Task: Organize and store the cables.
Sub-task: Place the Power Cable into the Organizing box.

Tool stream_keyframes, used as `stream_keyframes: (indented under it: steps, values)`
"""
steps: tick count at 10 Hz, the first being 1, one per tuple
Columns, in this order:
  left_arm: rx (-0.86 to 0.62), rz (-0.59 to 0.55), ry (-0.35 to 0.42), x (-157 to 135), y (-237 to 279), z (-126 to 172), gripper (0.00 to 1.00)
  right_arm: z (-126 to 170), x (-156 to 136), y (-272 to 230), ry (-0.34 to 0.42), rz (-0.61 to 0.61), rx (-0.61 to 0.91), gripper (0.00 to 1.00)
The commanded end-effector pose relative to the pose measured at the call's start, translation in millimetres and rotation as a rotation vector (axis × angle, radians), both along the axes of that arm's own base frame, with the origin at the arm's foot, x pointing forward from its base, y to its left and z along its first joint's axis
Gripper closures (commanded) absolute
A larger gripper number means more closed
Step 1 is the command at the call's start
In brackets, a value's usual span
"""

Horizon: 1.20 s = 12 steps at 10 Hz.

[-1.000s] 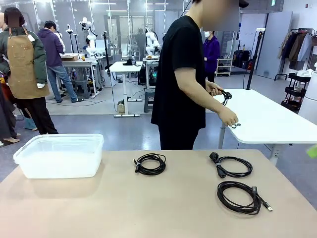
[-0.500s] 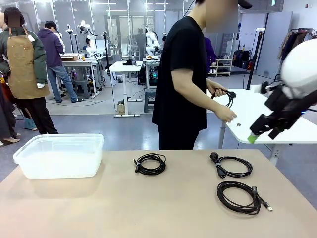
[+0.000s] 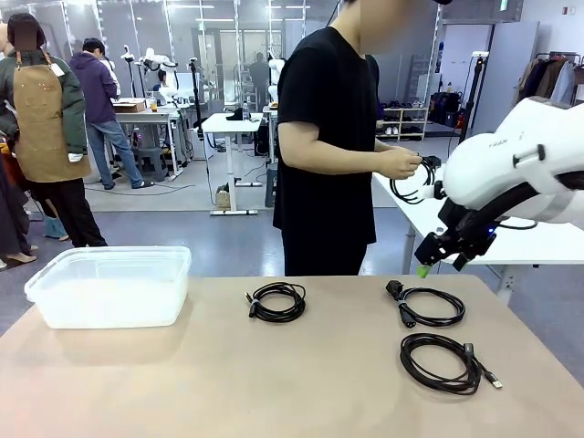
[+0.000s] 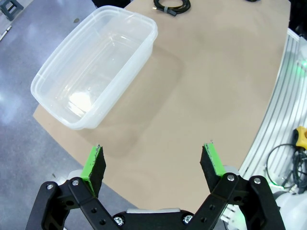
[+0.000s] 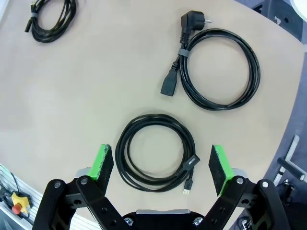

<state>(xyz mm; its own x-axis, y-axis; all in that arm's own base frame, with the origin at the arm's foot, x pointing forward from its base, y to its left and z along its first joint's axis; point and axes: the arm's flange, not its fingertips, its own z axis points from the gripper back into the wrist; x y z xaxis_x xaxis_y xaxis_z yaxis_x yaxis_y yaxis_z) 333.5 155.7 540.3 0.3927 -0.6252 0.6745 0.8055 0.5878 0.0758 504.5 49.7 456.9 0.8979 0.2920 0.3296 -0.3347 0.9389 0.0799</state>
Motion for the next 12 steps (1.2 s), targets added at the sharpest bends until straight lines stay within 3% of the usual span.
stream_keyframes:
  steps: [1, 2, 8, 12]
  values:
    - [-0.011, -0.022, -0.011, -0.7, 1.5, -0.5, 0.00, -0.1, 6.4, 7.9, -0.014, -0.015, -0.006, 0.00]
    - [-0.011, -0.022, -0.011, -0.7, 1.5, -0.5, 0.00, 2.9, -0.7, 8.3, 0.015, -0.010, -0.016, 0.00]
    - [-0.011, -0.022, -0.011, -0.7, 1.5, -0.5, 0.00, -5.4, 3.0, 4.6, 0.003, 0.008, -0.005, 0.00]
    - [-0.011, -0.022, -0.011, -0.7, 1.5, -0.5, 0.00, -55.2, 81.3, 15.3, 0.046, -0.056, 0.021, 0.00]
